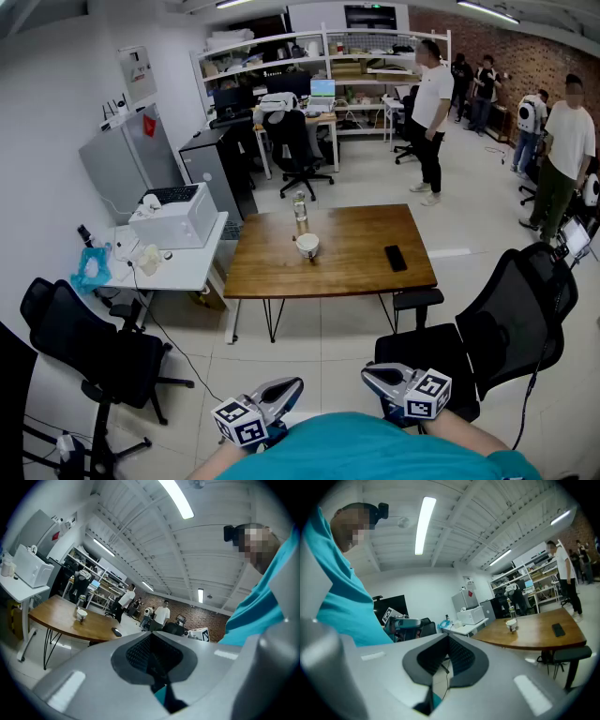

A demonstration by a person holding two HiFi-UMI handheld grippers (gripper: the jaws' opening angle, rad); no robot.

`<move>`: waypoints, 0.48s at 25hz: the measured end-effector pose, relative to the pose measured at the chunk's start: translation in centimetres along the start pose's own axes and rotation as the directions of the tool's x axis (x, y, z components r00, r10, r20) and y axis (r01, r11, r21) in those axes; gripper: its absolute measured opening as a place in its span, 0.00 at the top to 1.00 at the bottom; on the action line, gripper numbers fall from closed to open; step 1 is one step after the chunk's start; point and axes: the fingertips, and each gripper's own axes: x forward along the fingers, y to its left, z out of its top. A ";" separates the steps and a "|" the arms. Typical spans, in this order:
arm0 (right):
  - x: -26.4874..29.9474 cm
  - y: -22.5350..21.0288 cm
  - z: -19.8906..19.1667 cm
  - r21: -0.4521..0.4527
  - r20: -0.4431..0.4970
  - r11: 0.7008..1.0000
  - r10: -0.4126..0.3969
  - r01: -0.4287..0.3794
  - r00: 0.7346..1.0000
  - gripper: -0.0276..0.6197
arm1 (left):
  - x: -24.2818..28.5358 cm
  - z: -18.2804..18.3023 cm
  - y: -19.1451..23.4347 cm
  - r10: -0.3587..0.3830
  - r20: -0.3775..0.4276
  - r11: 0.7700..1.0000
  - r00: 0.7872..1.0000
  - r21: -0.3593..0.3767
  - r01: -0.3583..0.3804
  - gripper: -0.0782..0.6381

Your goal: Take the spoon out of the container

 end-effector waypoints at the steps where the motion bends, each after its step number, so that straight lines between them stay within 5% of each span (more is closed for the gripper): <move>1: -0.6 -0.2 -0.2 0.003 0.001 1.000 0.000 0.000 1.000 0.95 | 0.6 -0.5 -0.4 -0.002 -0.004 1.000 1.000 -0.001 0.002 0.89; 12: -3.9 -6.4 -2.2 0.041 0.006 0.999 -0.001 0.001 1.000 0.95 | 6.8 -3.3 0.6 -0.015 -0.056 1.000 0.998 -0.004 0.015 0.89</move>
